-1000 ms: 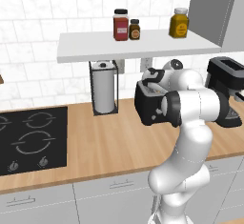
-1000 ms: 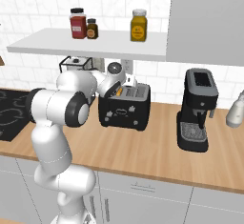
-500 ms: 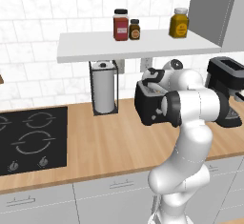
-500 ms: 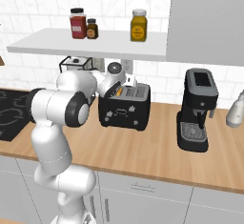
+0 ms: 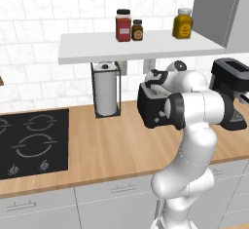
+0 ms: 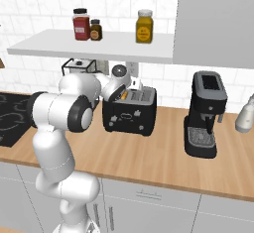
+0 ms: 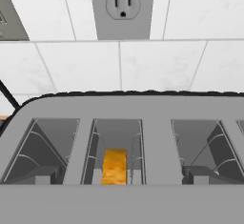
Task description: Start the toaster. Once the lever pops up, take the bread to the plate on the dining counter.
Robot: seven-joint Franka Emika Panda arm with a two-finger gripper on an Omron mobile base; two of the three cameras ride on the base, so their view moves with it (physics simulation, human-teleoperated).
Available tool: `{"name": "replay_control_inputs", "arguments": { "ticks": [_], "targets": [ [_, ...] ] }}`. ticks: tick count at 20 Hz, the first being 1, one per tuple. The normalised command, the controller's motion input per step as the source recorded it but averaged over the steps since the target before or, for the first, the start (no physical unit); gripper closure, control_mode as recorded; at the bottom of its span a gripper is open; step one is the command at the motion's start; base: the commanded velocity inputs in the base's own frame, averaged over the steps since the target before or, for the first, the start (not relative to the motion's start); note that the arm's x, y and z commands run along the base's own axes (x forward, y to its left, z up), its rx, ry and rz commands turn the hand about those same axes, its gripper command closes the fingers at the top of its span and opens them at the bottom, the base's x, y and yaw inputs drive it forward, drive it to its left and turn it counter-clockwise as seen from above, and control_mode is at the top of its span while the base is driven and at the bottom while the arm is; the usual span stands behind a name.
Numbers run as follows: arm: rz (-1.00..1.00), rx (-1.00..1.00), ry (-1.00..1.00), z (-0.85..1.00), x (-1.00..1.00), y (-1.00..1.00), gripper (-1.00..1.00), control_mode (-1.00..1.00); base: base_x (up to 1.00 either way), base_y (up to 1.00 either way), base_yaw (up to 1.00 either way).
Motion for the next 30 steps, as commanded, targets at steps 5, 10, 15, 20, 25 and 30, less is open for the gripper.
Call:
{"name": "replay_control_inputs", "arguments": {
  "ticks": [5,10,15,20,25,30],
  "targets": [
    [0.0,0.0,0.0,0.0,0.0,0.0,-1.0,-1.0,0.0,0.0,0.0],
    [0.0,0.0,0.0,0.0,0.0,0.0,-1.0,-1.0,0.0,0.0,0.0],
    [0.0,0.0,0.0,0.0,0.0,0.0,-1.0,-1.0,0.0,0.0,0.0],
    [0.0,0.0,0.0,0.0,0.0,0.0,-1.0,-1.0,0.0,0.0,0.0],
    [0.0,0.0,0.0,0.0,0.0,0.0,-1.0,-1.0,0.0,0.0,0.0],
    [0.0,0.0,0.0,0.0,0.0,0.0,-1.0,-1.0,0.0,0.0,0.0]
  ]
}}
